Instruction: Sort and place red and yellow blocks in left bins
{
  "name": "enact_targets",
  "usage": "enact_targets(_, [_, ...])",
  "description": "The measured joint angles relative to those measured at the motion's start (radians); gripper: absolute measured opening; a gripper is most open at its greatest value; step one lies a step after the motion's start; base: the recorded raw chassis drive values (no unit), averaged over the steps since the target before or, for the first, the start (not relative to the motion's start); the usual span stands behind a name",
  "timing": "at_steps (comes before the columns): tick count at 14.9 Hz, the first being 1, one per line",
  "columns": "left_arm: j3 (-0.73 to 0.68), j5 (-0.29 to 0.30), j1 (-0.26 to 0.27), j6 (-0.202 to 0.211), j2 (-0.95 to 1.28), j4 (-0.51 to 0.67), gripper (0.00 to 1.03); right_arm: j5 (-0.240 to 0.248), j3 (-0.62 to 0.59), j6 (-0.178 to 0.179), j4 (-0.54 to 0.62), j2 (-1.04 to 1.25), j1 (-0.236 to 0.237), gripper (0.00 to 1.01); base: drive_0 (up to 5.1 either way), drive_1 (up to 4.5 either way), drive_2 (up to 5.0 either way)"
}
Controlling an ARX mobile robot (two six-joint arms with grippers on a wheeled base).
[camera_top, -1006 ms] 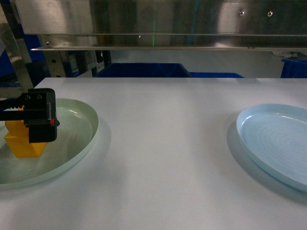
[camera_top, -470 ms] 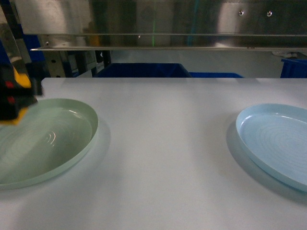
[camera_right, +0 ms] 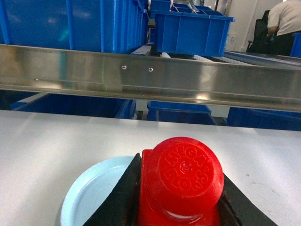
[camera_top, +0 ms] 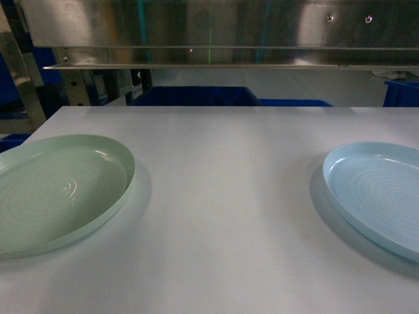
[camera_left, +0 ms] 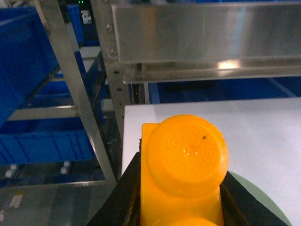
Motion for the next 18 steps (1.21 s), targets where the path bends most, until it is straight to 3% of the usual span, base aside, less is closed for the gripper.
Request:
enact_targets(2, [0.001,0.021,0.014,0.014,-0.028,-0.006,0.27,0.0,0.0,0.0,0.0,0.0,0.0,0.27,0.0,0.0,0.0])
enact_targets(3, [-0.002,0.098,0.047,0.05,-0.109,-0.047,0.27,0.0,0.0,0.0,0.0,0.0,0.0,0.27,0.0,0.0,0.0])
enact_targets(4, [-0.122,0.198,0.111,0.091,-0.315,-0.113,0.27,0.0,0.0,0.0,0.0,0.0,0.0,0.27,0.0,0.0,0.0])
enact_targets(5, [-0.276,0.19,0.109,0.102,-0.478,-0.167,0.27,0.0,0.0,0.0,0.0,0.0,0.0,0.27,0.0,0.0,0.0])
enact_targets(9, [-0.278,0.146,0.048,0.101,-0.48,-0.11,0.27,0.0,0.0,0.0,0.0,0.0,0.0,0.27,0.0,0.0,0.0])
enact_targets(18, [-0.272,0.145,0.049,0.101,-0.467,-0.099,0.27,0.0,0.0,0.0,0.0,0.0,0.0,0.27,0.0,0.0,0.0])
